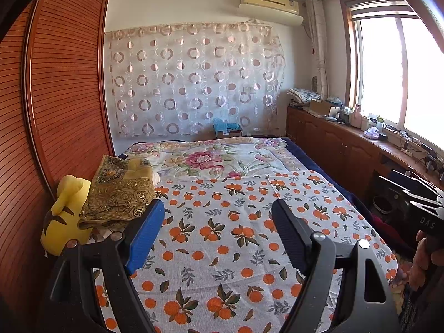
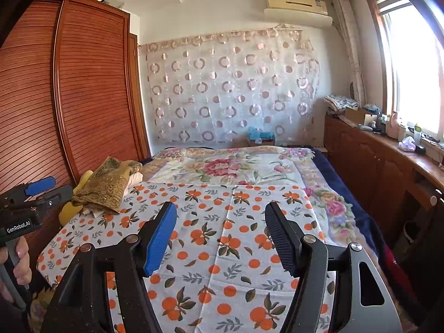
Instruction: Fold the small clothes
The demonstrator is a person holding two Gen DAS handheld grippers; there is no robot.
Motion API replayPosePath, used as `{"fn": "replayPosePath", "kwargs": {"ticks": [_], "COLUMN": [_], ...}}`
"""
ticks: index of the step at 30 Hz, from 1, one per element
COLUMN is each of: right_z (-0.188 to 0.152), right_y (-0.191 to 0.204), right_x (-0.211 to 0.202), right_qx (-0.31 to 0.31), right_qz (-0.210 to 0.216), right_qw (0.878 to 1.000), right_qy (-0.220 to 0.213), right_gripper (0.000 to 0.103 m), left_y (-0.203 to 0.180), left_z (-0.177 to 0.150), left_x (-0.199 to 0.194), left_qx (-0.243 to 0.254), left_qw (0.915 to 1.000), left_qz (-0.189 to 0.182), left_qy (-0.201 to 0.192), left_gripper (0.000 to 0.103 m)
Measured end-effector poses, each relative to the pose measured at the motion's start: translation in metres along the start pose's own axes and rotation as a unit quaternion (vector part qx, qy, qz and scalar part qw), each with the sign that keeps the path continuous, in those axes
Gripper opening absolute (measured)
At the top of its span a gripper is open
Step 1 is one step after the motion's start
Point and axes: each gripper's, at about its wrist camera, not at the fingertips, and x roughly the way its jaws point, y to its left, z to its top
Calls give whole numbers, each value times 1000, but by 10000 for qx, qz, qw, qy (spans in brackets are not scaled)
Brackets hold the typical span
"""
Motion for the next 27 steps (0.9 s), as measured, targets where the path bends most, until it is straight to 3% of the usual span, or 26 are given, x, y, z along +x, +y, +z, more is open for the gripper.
{"fn": "replayPosePath", "kwargs": {"ticks": [27], "right_z": [0], "right_y": [-12], "right_x": [0], "right_qx": [-54], "right_qz": [32], "right_qw": [10000], "right_qy": [-73], "right_gripper": [68], "left_y": [-1], "left_z": [-1], "left_x": [-4], "left_qx": [3], "left_qw": [10000], "left_qz": [21], "left_qy": [-83], "left_gripper": [80]}}
